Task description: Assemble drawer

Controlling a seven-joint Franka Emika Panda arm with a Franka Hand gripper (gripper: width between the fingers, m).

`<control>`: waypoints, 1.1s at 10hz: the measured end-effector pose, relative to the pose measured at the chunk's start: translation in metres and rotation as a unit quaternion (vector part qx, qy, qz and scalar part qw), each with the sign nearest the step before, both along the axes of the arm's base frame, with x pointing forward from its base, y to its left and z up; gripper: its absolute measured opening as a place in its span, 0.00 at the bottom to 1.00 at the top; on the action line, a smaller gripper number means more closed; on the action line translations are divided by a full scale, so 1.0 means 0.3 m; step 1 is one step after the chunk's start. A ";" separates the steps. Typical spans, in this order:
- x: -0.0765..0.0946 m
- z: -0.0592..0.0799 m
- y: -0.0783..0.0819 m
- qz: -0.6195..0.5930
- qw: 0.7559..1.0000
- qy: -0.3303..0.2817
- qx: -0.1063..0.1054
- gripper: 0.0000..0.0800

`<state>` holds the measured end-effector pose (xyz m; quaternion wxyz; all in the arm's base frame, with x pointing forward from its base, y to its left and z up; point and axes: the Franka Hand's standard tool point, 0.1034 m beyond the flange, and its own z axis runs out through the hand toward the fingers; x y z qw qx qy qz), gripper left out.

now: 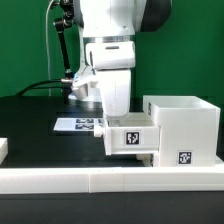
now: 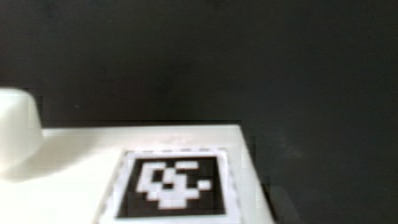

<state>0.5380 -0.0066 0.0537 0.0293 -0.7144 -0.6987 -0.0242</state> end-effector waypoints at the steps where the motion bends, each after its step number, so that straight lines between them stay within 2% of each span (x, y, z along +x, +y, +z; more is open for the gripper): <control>1: 0.000 0.001 0.005 0.002 1.000 0.000 0.000 0.05; 8: 0.001 0.004 0.007 0.008 1.000 0.008 -0.003 0.05; 11: 0.010 0.004 0.033 0.015 1.000 0.006 -0.002 0.05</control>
Offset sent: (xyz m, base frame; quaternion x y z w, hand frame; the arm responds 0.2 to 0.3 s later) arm -0.0005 0.0094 0.0001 0.0196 -0.0317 -0.0624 0.9974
